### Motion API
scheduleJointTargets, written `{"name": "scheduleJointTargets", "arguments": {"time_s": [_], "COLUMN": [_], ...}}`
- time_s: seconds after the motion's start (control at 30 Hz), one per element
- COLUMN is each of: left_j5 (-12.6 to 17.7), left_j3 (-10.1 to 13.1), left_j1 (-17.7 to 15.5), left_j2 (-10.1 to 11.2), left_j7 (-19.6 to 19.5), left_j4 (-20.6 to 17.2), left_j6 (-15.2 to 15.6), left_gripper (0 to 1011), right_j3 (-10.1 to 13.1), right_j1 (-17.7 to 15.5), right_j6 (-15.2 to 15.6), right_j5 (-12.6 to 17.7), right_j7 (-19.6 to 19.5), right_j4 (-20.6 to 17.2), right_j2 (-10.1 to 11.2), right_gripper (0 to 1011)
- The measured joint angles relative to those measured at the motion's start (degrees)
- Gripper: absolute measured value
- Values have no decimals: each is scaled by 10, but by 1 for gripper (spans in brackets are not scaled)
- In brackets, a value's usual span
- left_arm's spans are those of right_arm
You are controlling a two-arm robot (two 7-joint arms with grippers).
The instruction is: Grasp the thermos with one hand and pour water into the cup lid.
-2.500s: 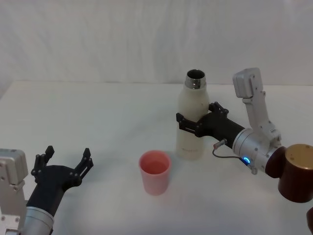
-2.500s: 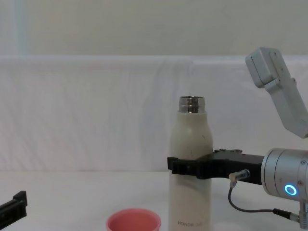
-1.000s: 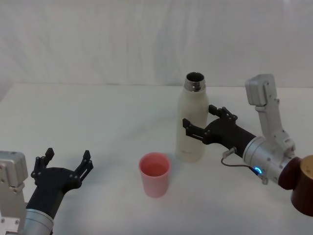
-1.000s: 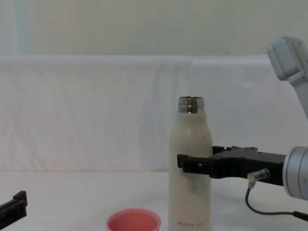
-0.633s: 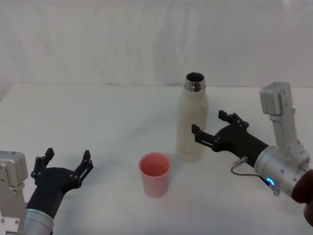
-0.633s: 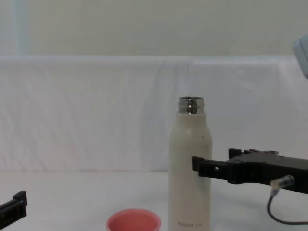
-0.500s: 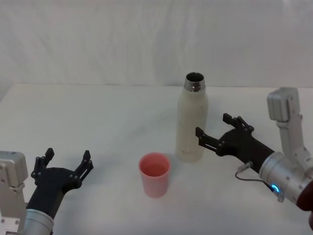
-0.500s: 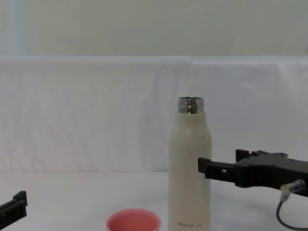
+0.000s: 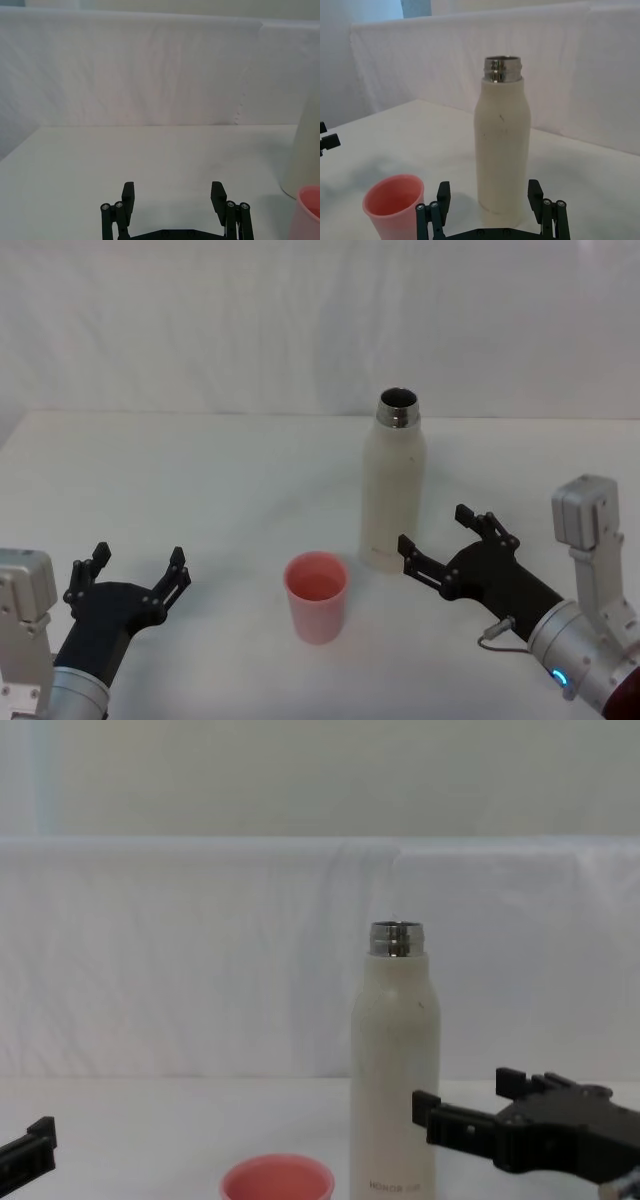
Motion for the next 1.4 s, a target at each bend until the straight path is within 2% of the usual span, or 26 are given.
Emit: {"name": "scheduleJointTargets", "arguments": {"time_s": [0.6,1.4], "left_j5": [0,0], "left_j3": [0,0], "left_j1": [0,0], "left_j2": [0,0], "left_j7": [0,0], "left_j4": [0,0], "left_j6": [0,0], "left_gripper": [1001,1001], "right_j3": [-4,-4], "right_j1": [-7,-7], "right_j6": [-28,-28], "right_j5": [-2,-1], "right_j7": [9,9], "right_j4": [33,32], "right_j2": [-19,-19], "right_gripper": [1000,1000]}}
